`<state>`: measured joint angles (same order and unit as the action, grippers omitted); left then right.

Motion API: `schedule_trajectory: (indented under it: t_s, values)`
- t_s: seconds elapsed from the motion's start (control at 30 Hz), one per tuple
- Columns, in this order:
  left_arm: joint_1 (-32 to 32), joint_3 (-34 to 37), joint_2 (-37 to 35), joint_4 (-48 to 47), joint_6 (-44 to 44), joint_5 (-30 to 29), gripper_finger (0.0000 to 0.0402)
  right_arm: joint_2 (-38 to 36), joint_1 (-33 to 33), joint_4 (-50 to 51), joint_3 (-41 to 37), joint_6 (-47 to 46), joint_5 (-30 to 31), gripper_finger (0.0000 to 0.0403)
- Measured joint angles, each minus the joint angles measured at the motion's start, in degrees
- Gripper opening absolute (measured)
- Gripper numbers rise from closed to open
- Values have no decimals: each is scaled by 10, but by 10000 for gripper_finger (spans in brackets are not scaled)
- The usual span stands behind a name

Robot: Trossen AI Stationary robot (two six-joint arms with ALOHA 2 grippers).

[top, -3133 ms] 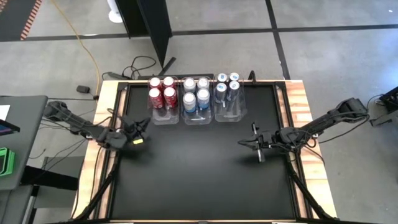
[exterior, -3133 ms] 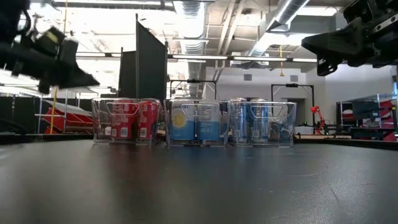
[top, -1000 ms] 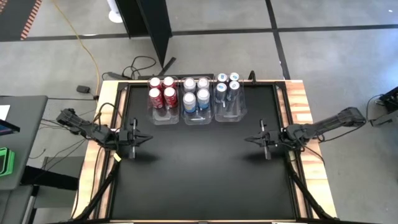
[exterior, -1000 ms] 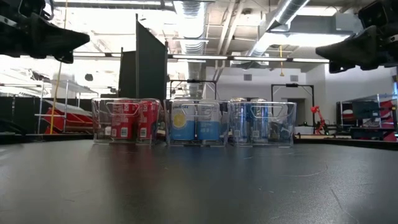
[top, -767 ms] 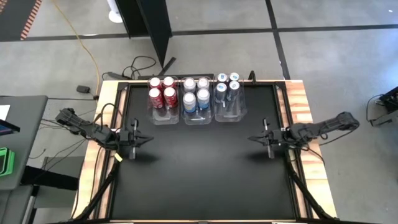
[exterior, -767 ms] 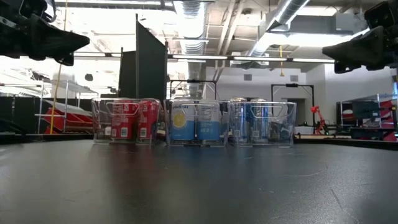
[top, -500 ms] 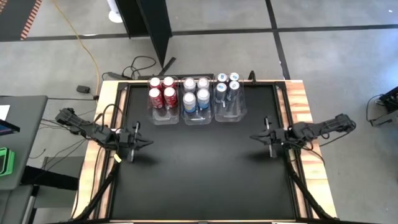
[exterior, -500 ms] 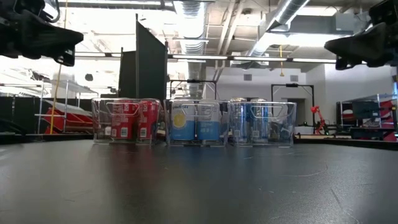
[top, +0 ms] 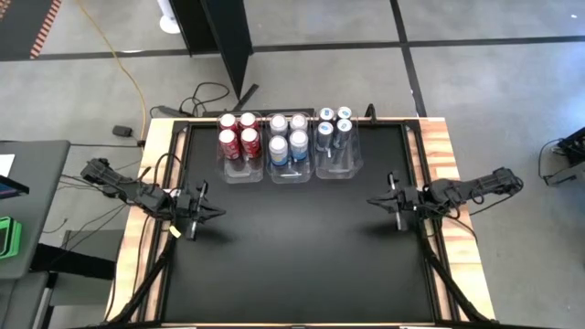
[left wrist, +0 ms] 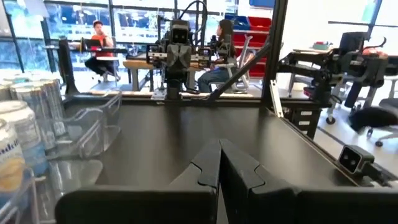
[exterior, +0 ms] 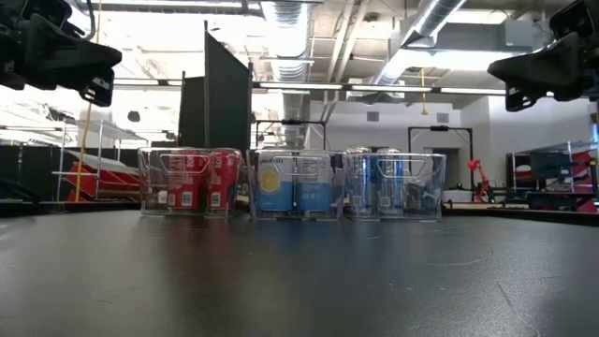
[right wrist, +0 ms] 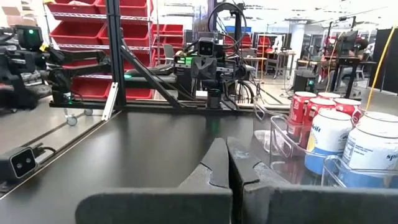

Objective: Sort soda cans
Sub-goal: Return to Home Position

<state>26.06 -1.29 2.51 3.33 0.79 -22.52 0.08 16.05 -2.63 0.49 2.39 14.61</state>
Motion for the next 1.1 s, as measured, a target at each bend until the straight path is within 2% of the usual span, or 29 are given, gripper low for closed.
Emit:
schedule_trajectory:
  t_s: [1.1]
  values:
    - [0,-1,0,-8,14,-2,0,0,0,1,1,2,0,0]
